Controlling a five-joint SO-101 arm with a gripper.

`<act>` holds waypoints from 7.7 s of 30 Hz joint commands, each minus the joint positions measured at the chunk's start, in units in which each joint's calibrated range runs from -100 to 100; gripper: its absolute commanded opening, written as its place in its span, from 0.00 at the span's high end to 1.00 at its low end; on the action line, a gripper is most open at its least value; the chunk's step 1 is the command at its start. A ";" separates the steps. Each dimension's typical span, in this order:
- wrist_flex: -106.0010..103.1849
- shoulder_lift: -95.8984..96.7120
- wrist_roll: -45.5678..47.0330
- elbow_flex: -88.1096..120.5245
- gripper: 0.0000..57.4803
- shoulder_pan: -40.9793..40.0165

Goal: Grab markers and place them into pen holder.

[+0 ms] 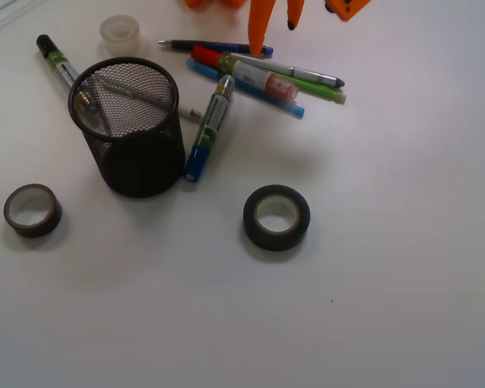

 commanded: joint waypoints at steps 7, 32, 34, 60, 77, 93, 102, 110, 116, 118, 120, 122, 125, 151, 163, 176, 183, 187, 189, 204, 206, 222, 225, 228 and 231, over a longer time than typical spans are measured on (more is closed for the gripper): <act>-5.42 6.84 1.22 -0.88 0.55 0.00; -13.47 20.95 2.54 -4.50 0.55 0.60; -13.47 20.95 2.54 -4.41 0.55 1.13; -13.47 20.95 3.86 -4.96 0.65 2.47; -18.46 25.20 3.91 -3.15 0.66 2.10; -22.48 26.05 3.81 -1.52 0.71 2.40; -22.57 25.20 3.91 -1.79 0.88 2.17; -22.40 25.20 4.84 -3.06 0.99 2.10; -12.69 26.05 6.69 -13.20 0.99 2.47; -8.31 26.05 6.84 -16.73 0.99 3.14; -6.30 26.05 8.25 -20.08 0.99 4.04; -6.12 25.37 9.87 -24.16 0.99 5.31; -5.60 25.20 11.14 -35.21 0.99 7.03; -21.61 25.29 -5.67 -62.48 0.99 32.98; -33.51 25.12 -4.84 -47.80 0.99 34.99; -55.03 25.12 -5.37 -33.76 0.47 33.50; -54.51 24.86 -2.05 -36.57 0.50 33.20; -43.57 20.44 2.15 -40.65 0.50 33.35; -34.12 17.30 5.13 -43.91 0.50 33.57; 8.75 4.80 -7.52 -38.74 0.50 22.06; 8.57 4.72 -10.06 -35.57 0.50 18.99; -13.65 5.40 -8.25 -0.43 0.50 13.54; -17.24 5.40 -7.62 3.47 0.50 14.88; -23.01 5.48 -5.13 6.46 0.50 16.00; -28.17 5.48 -4.20 9.81 0.50 16.30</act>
